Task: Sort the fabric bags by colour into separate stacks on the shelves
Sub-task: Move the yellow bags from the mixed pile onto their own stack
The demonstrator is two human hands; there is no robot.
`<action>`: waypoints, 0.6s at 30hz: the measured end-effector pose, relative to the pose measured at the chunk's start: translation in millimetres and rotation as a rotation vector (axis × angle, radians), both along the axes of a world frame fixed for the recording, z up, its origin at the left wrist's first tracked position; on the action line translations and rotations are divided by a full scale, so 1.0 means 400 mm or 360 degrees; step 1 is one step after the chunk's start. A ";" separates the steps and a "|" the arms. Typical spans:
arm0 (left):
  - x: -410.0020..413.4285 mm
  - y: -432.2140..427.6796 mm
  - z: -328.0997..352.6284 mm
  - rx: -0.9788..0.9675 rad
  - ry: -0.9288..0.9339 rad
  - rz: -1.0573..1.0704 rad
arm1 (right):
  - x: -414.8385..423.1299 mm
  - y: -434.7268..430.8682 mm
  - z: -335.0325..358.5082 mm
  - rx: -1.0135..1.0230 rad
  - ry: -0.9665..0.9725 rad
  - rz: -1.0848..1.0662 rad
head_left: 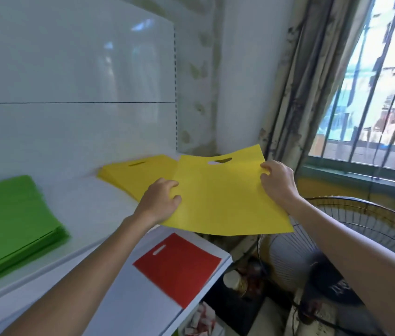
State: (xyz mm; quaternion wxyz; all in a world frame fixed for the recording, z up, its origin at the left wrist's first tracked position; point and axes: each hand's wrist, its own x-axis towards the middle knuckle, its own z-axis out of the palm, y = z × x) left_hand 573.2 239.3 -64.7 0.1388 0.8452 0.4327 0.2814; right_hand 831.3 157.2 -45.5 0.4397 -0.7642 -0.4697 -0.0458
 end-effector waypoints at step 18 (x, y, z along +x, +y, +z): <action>0.007 0.280 0.023 0.0100 -0.0073 0.0643 | 0.063 0.558 0.039 -0.0141 -0.0241 0.0597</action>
